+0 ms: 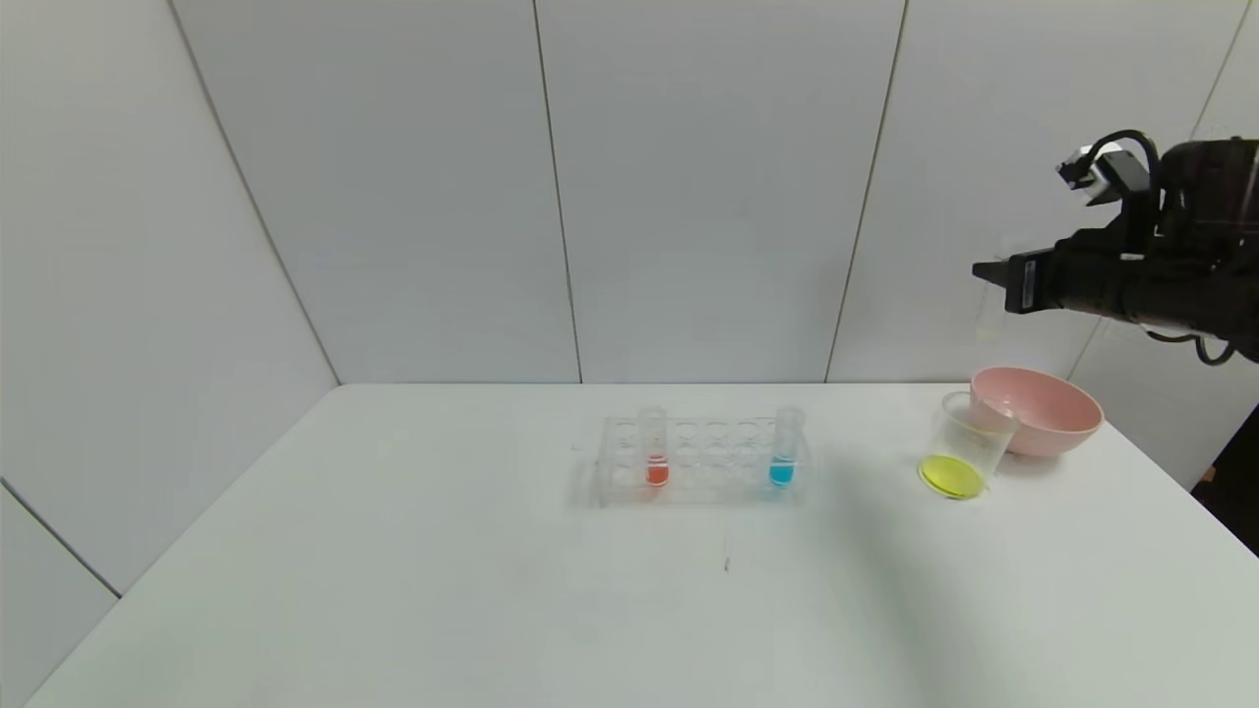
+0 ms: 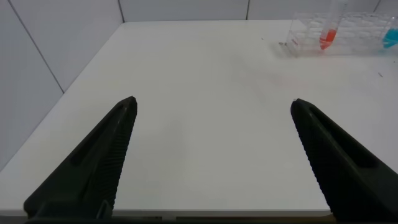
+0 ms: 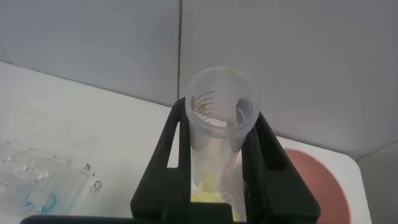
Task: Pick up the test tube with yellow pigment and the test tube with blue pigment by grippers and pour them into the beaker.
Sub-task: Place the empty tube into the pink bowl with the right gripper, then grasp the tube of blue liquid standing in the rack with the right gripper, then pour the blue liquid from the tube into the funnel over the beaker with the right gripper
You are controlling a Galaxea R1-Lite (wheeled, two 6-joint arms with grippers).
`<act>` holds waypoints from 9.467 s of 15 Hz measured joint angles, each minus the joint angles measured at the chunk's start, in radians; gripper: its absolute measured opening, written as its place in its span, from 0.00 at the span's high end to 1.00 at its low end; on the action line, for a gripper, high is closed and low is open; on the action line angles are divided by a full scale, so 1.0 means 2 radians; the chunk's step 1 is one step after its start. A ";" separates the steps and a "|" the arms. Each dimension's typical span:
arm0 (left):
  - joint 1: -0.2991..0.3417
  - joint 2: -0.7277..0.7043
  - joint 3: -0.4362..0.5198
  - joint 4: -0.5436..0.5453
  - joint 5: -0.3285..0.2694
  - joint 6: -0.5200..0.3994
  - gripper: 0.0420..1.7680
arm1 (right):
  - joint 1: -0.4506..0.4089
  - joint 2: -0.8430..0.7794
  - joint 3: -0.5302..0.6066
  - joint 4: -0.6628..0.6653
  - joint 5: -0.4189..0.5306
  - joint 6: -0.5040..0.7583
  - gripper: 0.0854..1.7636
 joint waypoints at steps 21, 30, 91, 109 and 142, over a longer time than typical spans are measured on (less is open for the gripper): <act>0.000 0.000 0.000 0.000 0.000 0.000 0.00 | -0.099 0.241 -0.118 -0.146 -0.002 0.056 0.74; 0.000 0.000 0.000 0.000 0.000 0.000 0.00 | -0.098 0.265 -0.124 -0.163 -0.002 0.058 0.51; 0.000 0.000 0.000 0.000 0.000 0.000 0.00 | 0.316 0.177 0.234 -0.453 -0.394 0.106 0.04; 0.000 0.000 0.000 0.000 0.000 0.000 0.00 | 0.318 0.179 0.239 -0.456 -0.393 0.107 0.76; 0.000 0.000 0.000 0.000 0.000 0.000 0.00 | 0.066 -0.103 0.368 -0.285 0.065 0.047 0.76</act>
